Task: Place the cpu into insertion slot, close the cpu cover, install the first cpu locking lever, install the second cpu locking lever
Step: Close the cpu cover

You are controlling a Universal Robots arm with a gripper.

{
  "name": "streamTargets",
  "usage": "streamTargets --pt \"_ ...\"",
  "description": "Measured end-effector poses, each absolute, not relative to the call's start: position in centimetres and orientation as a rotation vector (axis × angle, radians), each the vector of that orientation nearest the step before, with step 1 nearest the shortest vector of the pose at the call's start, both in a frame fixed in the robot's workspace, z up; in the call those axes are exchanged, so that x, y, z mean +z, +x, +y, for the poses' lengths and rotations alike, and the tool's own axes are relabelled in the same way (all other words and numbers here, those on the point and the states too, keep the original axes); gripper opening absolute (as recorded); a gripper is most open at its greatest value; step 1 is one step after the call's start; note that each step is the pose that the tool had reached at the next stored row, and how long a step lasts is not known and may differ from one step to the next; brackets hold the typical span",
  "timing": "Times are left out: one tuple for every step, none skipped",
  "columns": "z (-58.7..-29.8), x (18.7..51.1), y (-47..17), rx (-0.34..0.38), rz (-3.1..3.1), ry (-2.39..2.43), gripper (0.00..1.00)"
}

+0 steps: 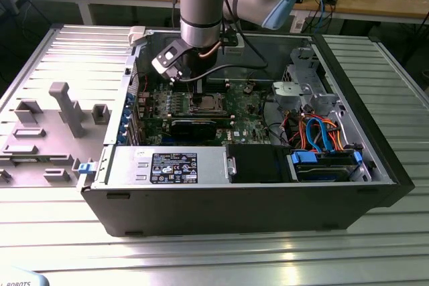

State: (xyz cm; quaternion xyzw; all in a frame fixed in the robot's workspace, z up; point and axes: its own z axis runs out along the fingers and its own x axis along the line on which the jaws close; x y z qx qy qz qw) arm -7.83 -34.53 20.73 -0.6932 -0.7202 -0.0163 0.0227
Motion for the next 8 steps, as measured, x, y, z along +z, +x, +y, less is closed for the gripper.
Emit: streamTargets --pt "-34.53 20.62 -7.83 -0.050 -2.231 -2.146 0.11" --pt "-34.54 20.57 -7.83 -0.050 -2.232 -2.145 0.11" --pt "-34.54 20.56 -7.83 -0.050 -2.232 -2.145 0.11" --pt "-34.54 20.56 -7.83 -0.050 -2.232 -2.145 0.11" --pt "-34.52 20.60 -7.82 -0.051 -2.232 -2.145 0.11" --pt "-34.52 20.75 -7.82 -0.052 -2.232 -2.145 0.11" --pt "-34.53 21.01 -7.82 -0.051 -2.232 -2.145 0.11" --pt "-34.53 21.16 -7.83 -0.051 -2.232 -2.145 0.11"
